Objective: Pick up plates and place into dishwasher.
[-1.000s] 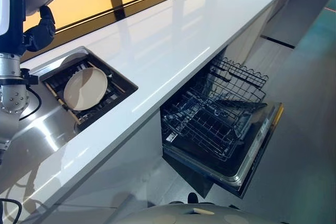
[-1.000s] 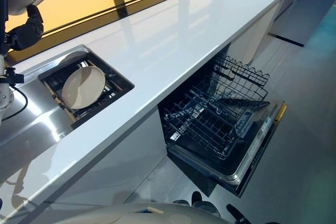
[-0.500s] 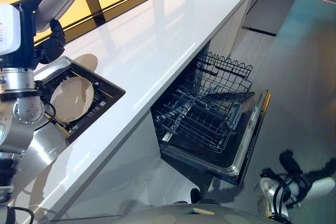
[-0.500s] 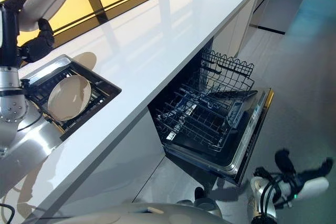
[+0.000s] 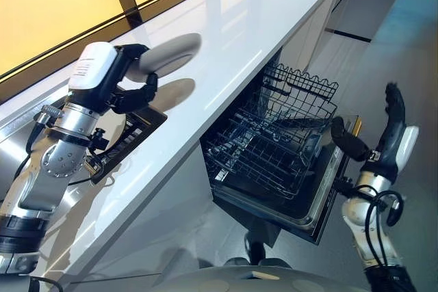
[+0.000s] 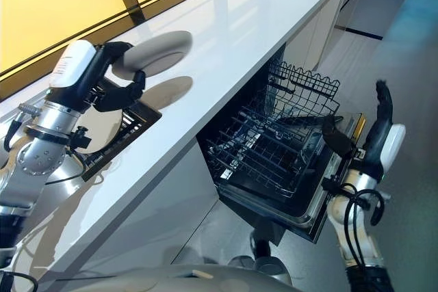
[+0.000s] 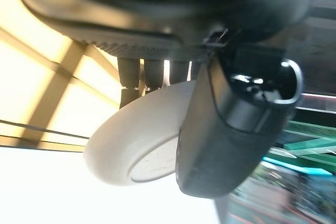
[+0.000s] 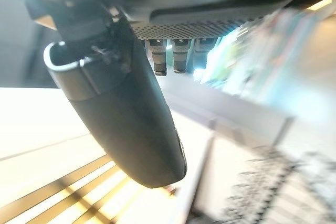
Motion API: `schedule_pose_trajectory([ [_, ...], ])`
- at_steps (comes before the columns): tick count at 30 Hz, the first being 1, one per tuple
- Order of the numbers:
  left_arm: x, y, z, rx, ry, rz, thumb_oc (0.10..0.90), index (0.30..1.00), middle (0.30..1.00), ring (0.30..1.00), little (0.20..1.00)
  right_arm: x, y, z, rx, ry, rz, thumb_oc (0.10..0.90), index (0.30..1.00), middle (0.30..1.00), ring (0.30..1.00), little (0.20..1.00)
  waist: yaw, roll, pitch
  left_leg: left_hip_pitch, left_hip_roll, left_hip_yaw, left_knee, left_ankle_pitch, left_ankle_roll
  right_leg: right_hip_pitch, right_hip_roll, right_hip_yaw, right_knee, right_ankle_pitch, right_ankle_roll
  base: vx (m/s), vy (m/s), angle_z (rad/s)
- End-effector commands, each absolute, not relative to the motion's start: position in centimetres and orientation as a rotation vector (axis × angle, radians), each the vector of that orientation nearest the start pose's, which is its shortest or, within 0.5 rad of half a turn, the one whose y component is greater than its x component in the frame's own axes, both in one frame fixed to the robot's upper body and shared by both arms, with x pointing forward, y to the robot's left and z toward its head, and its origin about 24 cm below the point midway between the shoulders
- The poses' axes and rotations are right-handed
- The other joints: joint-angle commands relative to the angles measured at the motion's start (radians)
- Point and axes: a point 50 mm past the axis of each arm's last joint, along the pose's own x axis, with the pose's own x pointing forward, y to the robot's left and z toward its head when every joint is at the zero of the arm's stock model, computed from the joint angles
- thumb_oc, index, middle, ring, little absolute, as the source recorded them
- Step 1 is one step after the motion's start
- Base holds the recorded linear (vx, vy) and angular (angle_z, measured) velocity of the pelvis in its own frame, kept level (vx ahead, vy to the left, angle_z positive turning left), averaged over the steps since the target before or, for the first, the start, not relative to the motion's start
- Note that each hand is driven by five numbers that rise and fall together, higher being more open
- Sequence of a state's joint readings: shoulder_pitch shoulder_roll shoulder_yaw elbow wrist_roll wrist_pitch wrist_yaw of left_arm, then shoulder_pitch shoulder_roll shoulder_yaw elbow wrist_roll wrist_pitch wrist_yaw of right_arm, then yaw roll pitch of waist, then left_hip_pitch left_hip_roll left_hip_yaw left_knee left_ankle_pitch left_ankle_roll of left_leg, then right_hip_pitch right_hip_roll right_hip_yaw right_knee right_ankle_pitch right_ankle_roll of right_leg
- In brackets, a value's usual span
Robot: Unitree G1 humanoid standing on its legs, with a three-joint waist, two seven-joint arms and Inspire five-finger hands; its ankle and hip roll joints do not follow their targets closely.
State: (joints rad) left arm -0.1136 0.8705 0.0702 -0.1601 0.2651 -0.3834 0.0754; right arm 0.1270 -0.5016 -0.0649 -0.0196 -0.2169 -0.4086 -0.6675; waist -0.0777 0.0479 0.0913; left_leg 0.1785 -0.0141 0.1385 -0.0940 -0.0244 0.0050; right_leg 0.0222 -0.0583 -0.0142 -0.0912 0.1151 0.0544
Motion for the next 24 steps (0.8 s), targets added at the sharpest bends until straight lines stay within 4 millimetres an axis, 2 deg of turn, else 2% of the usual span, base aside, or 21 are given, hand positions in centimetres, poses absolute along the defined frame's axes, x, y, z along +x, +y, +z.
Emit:
schedule_pose_trajectory([
  [1, 23.8, 21.3, 25.4, 1.115, -1.051, -0.154, 0.1, 0.3, 0.3, 0.3, 0.2, 22.3, -22.7, 19.0, -0.6, -1.043, -0.305, 0.8, 0.9, 0.9, 0.9, 0.9, 0.01, 0.017, -0.037, -0.034, -0.08, -0.042, 0.007, -0.065, 0.054, 0.035, 0.067, -0.066, 0.114, -0.184, 0.048, 0.02, -0.033, -0.01],
  [6, 23.0, 19.8, 25.6, 1.102, -1.202, -0.214, 0.1, 0.3, 0.3, 0.3, 0.2, 22.4, -20.5, 21.9, -0.53, -1.075, 0.023, 0.8, 0.9, 0.9, 0.9, 0.9, 0.025, 0.009, -0.048, -0.042, -0.075, -0.049, 0.007, -0.059, 0.048, 0.036, 0.071, -0.075, 0.119, -0.194, 0.039, 0.0, -0.029, 0.01],
  [12, 22.9, 18.7, 25.8, 1.116, -1.29, -0.244, 0.1, 0.3, 0.3, 0.3, 0.2, 22.9, -18.8, 23.7, -0.469, -1.042, 0.266, 0.8, 0.9, 0.9, 0.9, 0.9, 0.033, -0.004, -0.055, -0.045, -0.073, -0.06, 0.008, -0.055, 0.05, 0.029, 0.066, -0.086, 0.16, -0.212, 0.031, 0.01, -0.031, 0.07],
  [17, 23.2, 18.1, 25.9, 1.115, -1.301, -0.28, 0.1, 0.3, 0.3, 0.3, 0.2, 23.0, -17.4, 24.7, -0.505, -1.069, 0.379, 0.8, 0.9, 0.9, 0.9, 0.9, 0.04, -0.01, -0.059, -0.042, -0.073, -0.07, 0.008, -0.055, 0.05, 0.034, 0.066, -0.097, 0.169, -0.22, 0.026, 0.01, -0.016, 0.04],
  [21, 23.2, 17.6, 26.0, 1.122, -1.307, -0.323, 0.1, 0.3, 0.3, 0.3, 0.2, 23.0, -16.2, 25.3, -0.623, -1.082, 0.457, 0.8, 0.9, 0.9, 0.9, 0.9, 0.046, -0.015, -0.063, -0.042, -0.073, -0.077, 0.009, -0.053, 0.046, 0.042, 0.066, -0.106, 0.16, -0.221, 0.021, 0.01, -0.02, 0.07],
  [24, 23.2, 17.1, 26.3, 1.112, -1.31, -0.361, 0.1, 0.3, 0.3, 0.3, 0.2, 23.0, -15.7, 25.9, -0.649, -1.075, 0.51, 0.8, 0.9, 0.9, 0.9, 0.9, 0.049, -0.019, -0.065, -0.043, -0.075, -0.08, 0.009, -0.052, 0.044, 0.045, 0.069, -0.11, 0.147, -0.215, 0.019, 0.01, -0.015, 0.06],
])
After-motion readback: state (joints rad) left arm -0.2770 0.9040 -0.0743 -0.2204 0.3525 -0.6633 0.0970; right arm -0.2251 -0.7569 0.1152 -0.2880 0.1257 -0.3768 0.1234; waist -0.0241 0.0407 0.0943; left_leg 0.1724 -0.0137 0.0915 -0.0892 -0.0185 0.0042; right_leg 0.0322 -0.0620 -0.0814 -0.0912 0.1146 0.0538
